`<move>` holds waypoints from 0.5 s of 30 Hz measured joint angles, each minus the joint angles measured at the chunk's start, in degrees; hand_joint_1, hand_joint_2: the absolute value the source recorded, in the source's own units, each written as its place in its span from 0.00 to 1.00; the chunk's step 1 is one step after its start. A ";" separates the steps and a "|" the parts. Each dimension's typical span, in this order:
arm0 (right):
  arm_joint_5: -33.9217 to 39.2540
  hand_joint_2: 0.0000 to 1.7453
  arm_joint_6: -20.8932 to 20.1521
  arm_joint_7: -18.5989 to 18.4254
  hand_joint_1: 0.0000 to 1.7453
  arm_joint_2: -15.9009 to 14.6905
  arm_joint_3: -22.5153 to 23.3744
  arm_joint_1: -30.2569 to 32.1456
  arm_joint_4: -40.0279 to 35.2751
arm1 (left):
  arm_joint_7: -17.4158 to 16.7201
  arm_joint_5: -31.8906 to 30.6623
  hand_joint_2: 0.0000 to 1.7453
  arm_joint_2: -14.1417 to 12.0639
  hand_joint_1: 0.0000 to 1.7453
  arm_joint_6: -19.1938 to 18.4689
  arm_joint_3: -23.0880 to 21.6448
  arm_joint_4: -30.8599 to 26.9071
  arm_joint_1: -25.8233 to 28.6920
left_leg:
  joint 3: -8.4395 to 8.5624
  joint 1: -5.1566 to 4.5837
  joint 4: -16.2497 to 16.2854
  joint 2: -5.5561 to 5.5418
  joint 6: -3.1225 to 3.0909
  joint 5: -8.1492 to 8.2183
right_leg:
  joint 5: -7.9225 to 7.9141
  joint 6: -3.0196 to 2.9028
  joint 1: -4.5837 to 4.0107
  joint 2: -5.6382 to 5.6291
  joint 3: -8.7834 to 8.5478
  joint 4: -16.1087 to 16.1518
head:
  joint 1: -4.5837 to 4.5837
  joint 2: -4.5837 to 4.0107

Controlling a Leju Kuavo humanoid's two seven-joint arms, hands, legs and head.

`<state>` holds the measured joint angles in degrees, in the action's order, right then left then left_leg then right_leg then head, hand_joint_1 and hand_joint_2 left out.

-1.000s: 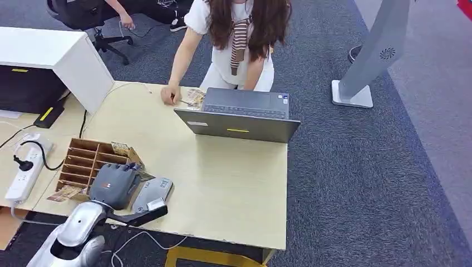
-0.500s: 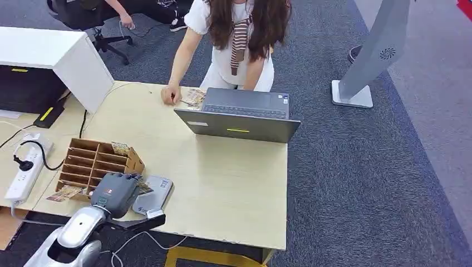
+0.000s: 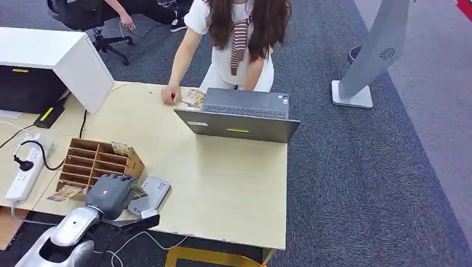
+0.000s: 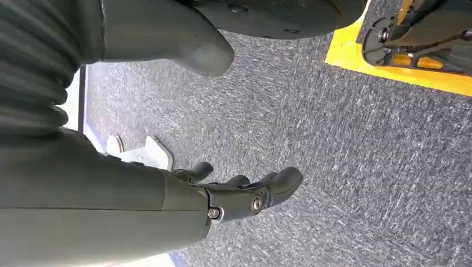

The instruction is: Pass the card to the sensor for recognition and then transmit it.

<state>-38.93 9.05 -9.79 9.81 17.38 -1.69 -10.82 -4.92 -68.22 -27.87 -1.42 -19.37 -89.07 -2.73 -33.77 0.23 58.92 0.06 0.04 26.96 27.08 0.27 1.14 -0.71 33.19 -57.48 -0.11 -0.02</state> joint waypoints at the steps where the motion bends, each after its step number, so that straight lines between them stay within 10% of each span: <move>1: -0.04 1.00 0.00 0.00 0.00 0.00 0.00 0.00 0.00 | 0.00 -0.02 1.00 0.00 1.00 0.00 -0.02 0.00 -0.08 | 0.00 0.00 0.00 0.00 0.00 0.00 | 0.00 0.00 0.00 0.00 0.00 0.00 | 0.02 0.02; 9: -1.03 1.00 -0.63 0.17 0.00 0.00 0.31 -0.01 0.00 | 0.26 -2.14 1.00 0.98 1.00 3.20 -1.77 1.00 -1.97 | 0.00 -0.01 0.01 0.00 0.00 0.00 | -0.01 0.00 0.01 0.01 0.01 0.00 | 0.00 0.02; 15: -2.41 1.00 -0.83 0.24 0.00 0.04 0.52 -0.05 0.00 | -0.02 -8.03 1.00 5.23 1.00 16.89 -2.95 1.81 -4.81 | -0.01 -0.02 0.01 -0.04 -0.01 0.00 | -0.01 0.01 0.02 0.05 0.00 0.00 | 0.02 0.02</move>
<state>-41.33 8.22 -9.55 9.86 17.90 -1.74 -10.82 -4.94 -76.24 -22.64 15.46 -22.32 -87.25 -7.54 -33.79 0.21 58.94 0.02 0.03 26.96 27.07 0.27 1.16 -0.66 33.19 -57.47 -0.09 0.00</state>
